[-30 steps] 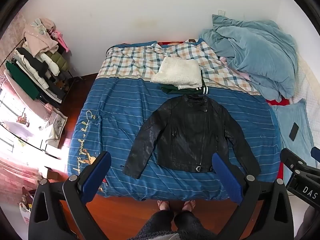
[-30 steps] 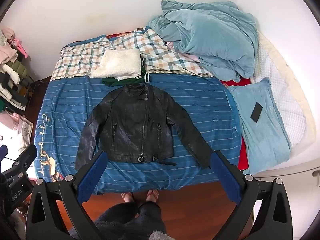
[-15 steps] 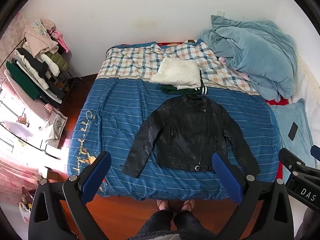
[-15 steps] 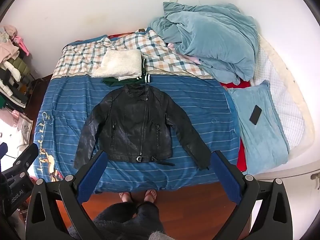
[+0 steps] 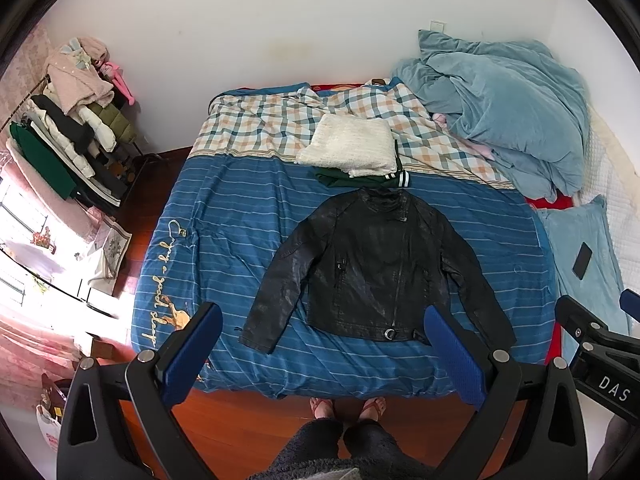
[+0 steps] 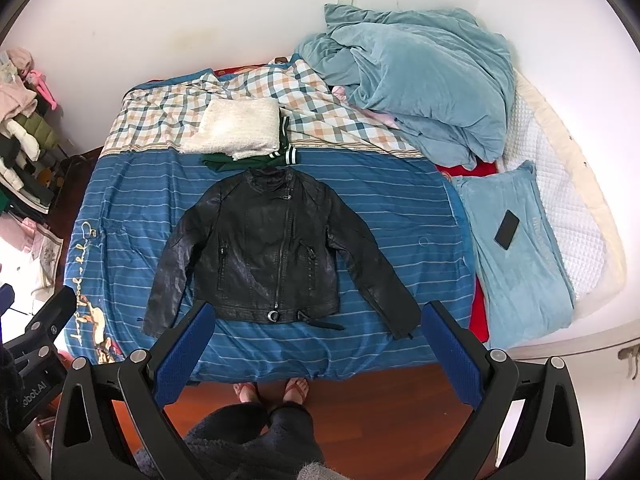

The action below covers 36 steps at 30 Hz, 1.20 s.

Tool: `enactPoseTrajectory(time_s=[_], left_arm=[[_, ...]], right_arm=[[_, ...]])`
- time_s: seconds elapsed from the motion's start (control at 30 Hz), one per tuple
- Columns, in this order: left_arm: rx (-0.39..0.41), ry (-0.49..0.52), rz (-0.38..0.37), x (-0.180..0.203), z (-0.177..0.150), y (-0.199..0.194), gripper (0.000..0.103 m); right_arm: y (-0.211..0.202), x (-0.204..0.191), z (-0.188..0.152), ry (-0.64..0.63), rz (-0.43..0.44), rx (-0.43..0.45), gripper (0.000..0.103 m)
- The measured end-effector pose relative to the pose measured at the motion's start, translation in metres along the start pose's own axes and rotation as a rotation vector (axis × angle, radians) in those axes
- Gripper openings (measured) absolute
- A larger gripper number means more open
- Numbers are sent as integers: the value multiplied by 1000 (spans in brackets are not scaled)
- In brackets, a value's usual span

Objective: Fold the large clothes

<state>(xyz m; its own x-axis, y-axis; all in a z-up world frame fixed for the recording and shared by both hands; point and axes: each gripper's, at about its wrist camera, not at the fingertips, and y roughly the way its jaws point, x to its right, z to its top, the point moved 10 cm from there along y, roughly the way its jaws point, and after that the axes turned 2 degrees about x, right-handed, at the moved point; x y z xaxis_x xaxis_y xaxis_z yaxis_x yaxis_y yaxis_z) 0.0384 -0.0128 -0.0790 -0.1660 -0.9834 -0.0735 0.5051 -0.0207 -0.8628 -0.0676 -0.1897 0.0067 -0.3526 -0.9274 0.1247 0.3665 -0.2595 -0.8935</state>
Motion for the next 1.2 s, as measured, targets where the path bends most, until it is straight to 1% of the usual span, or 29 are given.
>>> enactPoseTrajectory(time_s=[1.2], left_arm=[[4,-4,-4,4,2,-5,103]], right_arm=[[-2,-2,-1,-5,2,9,103]])
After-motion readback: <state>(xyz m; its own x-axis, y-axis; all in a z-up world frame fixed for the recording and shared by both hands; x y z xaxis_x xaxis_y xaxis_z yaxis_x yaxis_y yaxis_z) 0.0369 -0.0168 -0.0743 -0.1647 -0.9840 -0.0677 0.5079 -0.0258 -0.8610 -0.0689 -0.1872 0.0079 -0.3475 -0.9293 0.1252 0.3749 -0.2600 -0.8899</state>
